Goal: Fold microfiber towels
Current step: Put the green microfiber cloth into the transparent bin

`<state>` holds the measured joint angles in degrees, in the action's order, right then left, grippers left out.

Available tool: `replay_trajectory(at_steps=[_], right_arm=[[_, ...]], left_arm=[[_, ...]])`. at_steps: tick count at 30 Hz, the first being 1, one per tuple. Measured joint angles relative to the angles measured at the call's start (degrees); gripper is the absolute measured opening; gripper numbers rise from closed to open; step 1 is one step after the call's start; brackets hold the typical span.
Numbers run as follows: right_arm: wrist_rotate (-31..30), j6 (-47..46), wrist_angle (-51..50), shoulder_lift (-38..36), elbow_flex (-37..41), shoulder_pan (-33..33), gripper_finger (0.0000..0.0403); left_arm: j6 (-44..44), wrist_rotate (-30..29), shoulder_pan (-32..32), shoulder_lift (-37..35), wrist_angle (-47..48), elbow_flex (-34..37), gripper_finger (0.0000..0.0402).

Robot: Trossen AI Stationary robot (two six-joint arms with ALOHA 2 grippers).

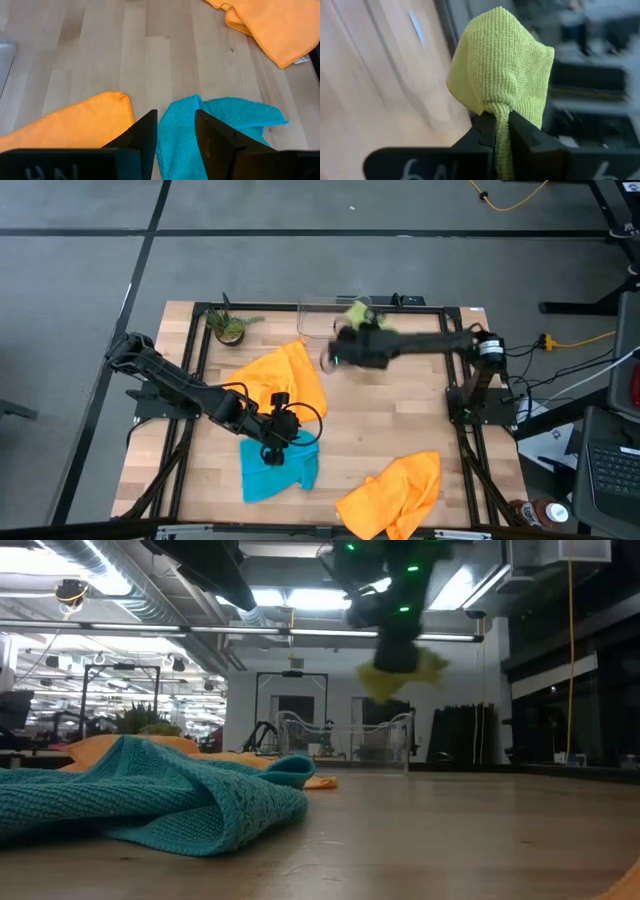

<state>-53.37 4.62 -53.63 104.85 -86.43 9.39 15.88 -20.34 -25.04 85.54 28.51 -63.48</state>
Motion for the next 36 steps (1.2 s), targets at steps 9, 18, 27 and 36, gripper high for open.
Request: replay_trajectory(at_steps=[9,18,27,36], right_arm=[[26.8,41.9,24.3,4.4,-0.1,15.0,0.002],[37.0,43.9,27.4,10.5,-0.1,19.7,0.002],[44.8,45.1,28.8,11.9,-0.1,19.7,0.0022],[45.6,44.7,28.2,11.9,-0.1,19.4,0.0166]], left_arm=[[0.0,-0.2,0.0,0.0,1.7,0.0,0.0123],[0.0,-0.6,1.2,0.0,2.6,0.0,0.0123],[0.0,-1.5,2.7,0.0,2.6,0.0,0.0123],[0.0,-1.6,3.0,0.0,3.5,0.0,0.0123]])
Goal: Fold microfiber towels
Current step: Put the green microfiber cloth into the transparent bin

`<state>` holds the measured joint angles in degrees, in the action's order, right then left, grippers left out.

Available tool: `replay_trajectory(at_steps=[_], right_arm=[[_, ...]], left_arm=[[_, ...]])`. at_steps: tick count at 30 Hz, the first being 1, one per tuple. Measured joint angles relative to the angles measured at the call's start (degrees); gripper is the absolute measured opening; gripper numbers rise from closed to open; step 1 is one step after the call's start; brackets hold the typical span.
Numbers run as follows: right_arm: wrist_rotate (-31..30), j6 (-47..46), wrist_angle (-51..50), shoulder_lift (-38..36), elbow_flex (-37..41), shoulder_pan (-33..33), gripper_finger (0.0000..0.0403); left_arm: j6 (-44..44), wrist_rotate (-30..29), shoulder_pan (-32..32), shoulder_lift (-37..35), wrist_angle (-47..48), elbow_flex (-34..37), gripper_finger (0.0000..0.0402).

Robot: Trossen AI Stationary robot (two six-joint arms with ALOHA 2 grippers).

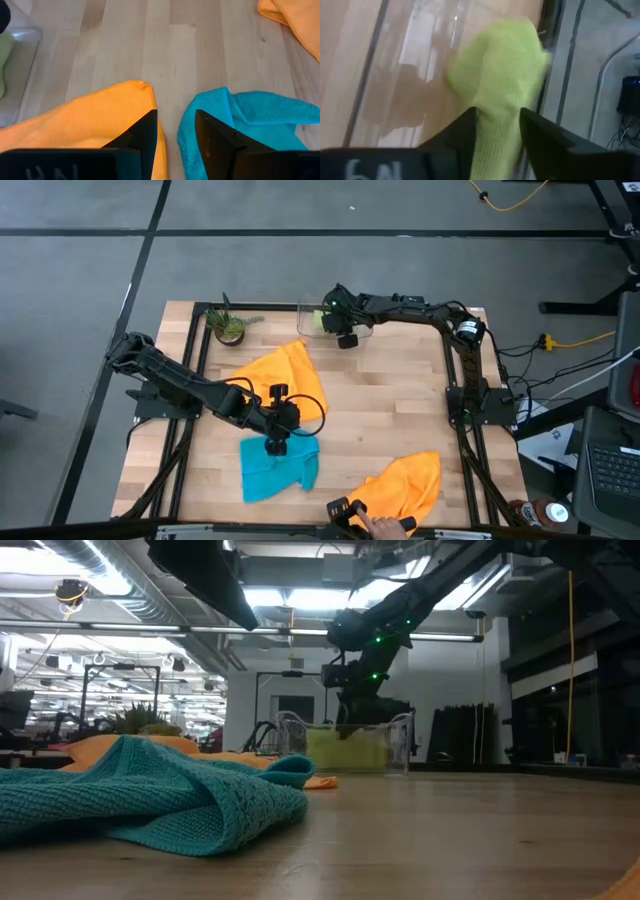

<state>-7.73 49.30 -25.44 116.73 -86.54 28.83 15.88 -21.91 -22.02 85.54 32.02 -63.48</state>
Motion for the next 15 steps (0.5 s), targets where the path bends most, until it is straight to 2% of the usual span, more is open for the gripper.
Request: replay_trajectory(at_steps=[6,13,15], right_arm=[[-0.1,-1.1,-5.7,0.0,-2.0,-1.5,0.0214],[0.0,-3.9,-12.0,-0.1,-10.3,-2.3,0.021],[2.2,-5.3,-12.3,-0.1,-12.7,-1.1,0.0203]], left_arm=[[0.0,0.0,0.0,0.0,0.7,0.0,0.0123],[0.0,0.0,0.0,0.0,0.6,0.0,0.0123],[0.0,0.0,0.0,0.0,0.6,0.0,0.0123]])
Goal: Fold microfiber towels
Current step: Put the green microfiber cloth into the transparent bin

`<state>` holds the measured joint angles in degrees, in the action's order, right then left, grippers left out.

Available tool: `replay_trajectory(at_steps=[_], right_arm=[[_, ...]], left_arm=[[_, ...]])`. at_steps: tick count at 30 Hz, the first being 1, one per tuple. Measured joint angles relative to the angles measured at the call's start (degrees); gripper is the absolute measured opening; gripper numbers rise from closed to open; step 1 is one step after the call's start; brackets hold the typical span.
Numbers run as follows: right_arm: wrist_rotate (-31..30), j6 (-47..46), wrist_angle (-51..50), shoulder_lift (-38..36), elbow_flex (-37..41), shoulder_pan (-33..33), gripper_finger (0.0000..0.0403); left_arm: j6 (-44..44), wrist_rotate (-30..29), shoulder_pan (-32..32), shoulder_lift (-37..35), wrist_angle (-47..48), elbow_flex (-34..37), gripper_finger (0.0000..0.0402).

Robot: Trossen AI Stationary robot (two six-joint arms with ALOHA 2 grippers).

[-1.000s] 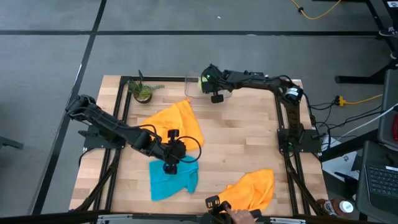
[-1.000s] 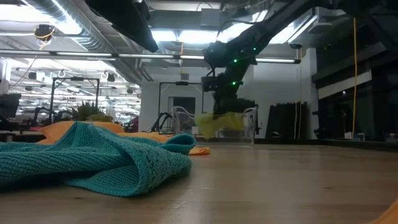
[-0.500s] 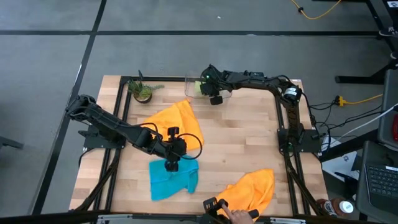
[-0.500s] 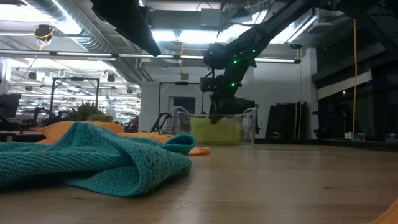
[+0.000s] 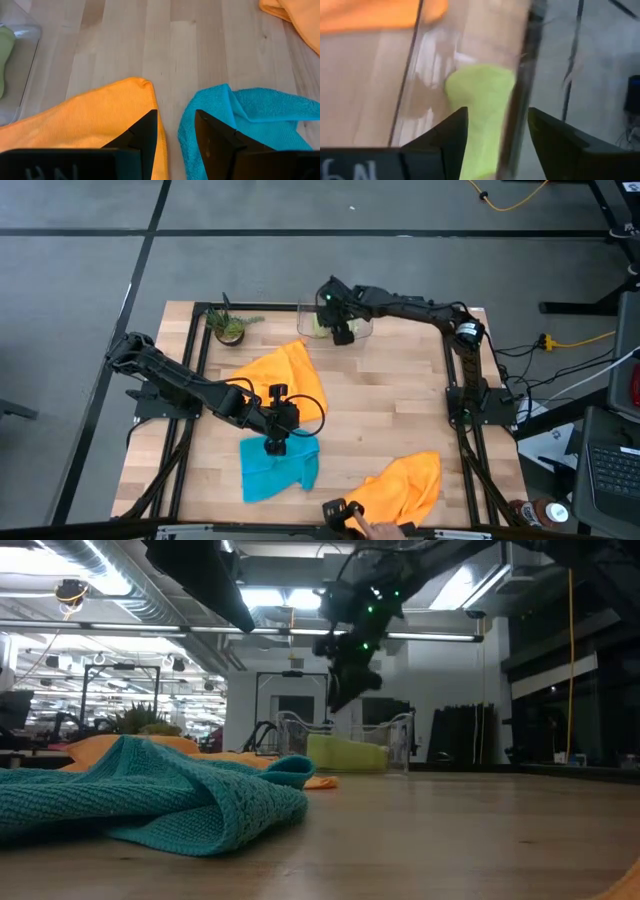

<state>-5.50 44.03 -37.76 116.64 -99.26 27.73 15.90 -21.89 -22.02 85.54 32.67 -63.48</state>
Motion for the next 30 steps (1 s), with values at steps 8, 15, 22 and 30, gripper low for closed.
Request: replay_trajectory(at_steps=[8,15,22,30], right_arm=[[12.3,-14.8,-1.7,0.1,-2.6,7.8,0.0142],[19.8,-15.5,1.3,5.3,-2.6,8.1,0.0016],[20.2,-15.5,4.2,11.1,-2.6,6.3,0.0006],[23.4,-14.8,-1.0,11.3,-3.6,5.6,0.0004]], left_arm=[[0.0,0.0,0.0,0.0,0.1,0.0,0.0123],[0.0,0.0,0.0,0.0,0.1,0.0,0.0123],[0.0,-0.1,0.0,0.0,0.1,0.0,0.0123],[-0.2,-0.1,0.4,0.0,0.1,0.0,0.0123]])
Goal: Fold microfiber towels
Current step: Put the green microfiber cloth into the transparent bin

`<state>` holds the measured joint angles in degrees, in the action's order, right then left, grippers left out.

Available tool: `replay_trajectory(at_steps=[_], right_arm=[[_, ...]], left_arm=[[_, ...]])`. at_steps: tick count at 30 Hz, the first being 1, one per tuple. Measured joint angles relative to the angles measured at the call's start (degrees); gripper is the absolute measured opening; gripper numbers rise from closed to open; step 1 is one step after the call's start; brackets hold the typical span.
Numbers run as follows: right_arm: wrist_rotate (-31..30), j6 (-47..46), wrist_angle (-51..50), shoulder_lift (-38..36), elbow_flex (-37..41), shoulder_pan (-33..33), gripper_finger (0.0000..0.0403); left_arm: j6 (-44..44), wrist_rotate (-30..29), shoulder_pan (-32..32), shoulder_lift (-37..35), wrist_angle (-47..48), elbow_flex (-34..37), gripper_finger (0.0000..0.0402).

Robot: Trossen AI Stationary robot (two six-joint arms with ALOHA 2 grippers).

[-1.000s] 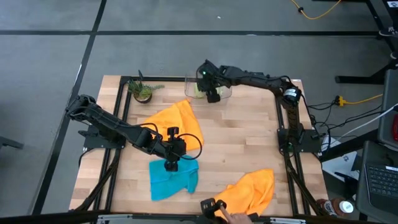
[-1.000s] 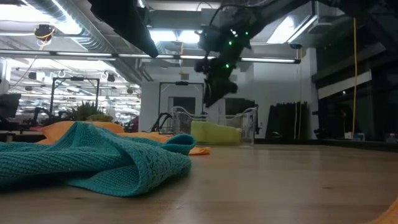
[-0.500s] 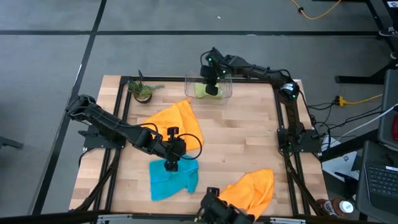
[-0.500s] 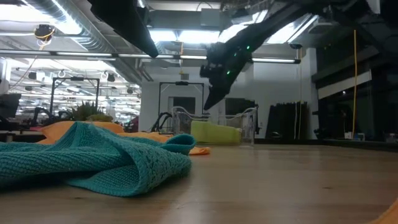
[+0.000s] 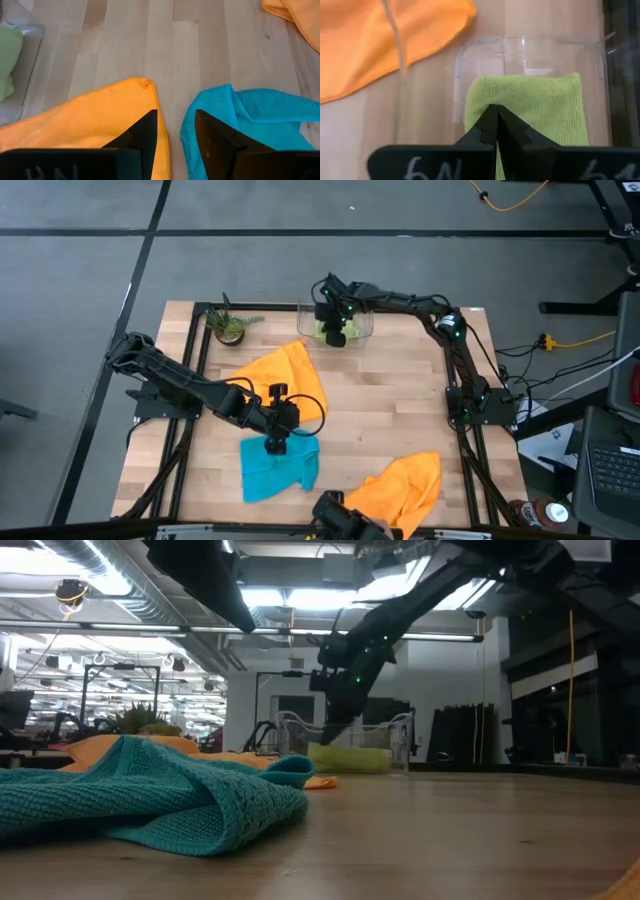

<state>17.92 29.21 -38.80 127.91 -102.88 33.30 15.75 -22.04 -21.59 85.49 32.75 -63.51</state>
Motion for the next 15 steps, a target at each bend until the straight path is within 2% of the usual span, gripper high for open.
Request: replay_trajectory(at_steps=[9,15], right_arm=[[1.3,-0.3,-1.3,0.0,0.5,0.3,0.0003],[1.3,-0.2,1.5,0.0,4.0,0.3,0.0003]], left_arm=[[0.0,-0.1,1.5,0.0,0.0,0.0,0.0123],[0.0,-0.1,1.8,0.0,0.0,0.0,0.0123]])
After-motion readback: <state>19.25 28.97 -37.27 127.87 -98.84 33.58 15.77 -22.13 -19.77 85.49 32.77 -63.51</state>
